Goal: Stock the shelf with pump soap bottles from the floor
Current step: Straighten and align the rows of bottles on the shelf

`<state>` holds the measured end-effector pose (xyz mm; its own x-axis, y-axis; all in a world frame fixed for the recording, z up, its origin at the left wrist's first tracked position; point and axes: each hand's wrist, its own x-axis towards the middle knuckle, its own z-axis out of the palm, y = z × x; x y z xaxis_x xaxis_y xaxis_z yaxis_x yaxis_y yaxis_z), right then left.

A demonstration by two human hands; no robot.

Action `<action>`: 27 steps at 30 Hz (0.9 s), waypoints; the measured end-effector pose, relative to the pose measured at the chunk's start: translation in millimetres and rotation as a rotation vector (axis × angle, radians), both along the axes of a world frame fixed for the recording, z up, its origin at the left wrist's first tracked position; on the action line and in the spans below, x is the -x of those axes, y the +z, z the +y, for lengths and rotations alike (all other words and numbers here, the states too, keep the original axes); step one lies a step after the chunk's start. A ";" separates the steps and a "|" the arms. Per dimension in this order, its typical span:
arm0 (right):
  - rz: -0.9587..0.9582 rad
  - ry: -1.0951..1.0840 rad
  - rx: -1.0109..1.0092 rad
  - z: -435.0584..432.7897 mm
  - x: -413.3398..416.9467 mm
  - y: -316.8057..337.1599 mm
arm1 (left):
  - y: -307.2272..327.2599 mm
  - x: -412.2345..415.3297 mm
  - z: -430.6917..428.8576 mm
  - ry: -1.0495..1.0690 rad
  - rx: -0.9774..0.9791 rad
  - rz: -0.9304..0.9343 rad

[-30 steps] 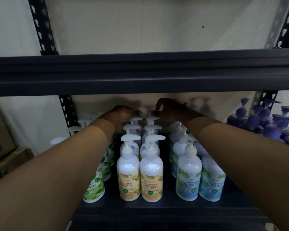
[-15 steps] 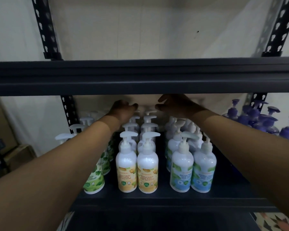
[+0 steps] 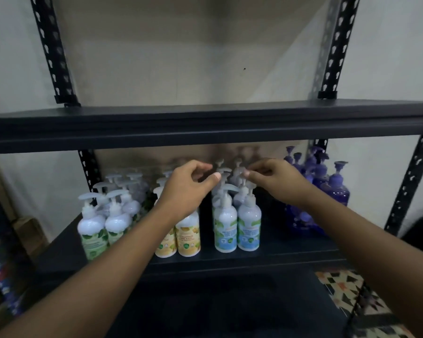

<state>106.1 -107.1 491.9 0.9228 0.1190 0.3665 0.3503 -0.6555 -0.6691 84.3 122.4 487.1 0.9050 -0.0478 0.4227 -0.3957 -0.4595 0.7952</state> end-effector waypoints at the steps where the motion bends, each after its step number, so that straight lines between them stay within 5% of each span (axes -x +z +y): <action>1: 0.021 -0.015 -0.032 -5.2 2.7 -4.0 | -1.9 2.8 -5.6 -0.013 0.009 0.020; 10: 0.349 0.061 -0.367 -13.6 1.7 -36.8 | -30.9 -22.5 -29.6 -0.056 0.045 0.289; 27: 0.537 0.164 -0.435 -20.5 -23.2 -33.1 | -38.6 -38.2 -33.4 -0.085 0.173 0.445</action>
<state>129.3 -127.7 458.8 0.9719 0.2179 -0.0886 -0.0306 -0.2566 -0.9660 122.5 88.9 448.5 0.9957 -0.0925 0.0041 -0.0306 -0.2868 0.9575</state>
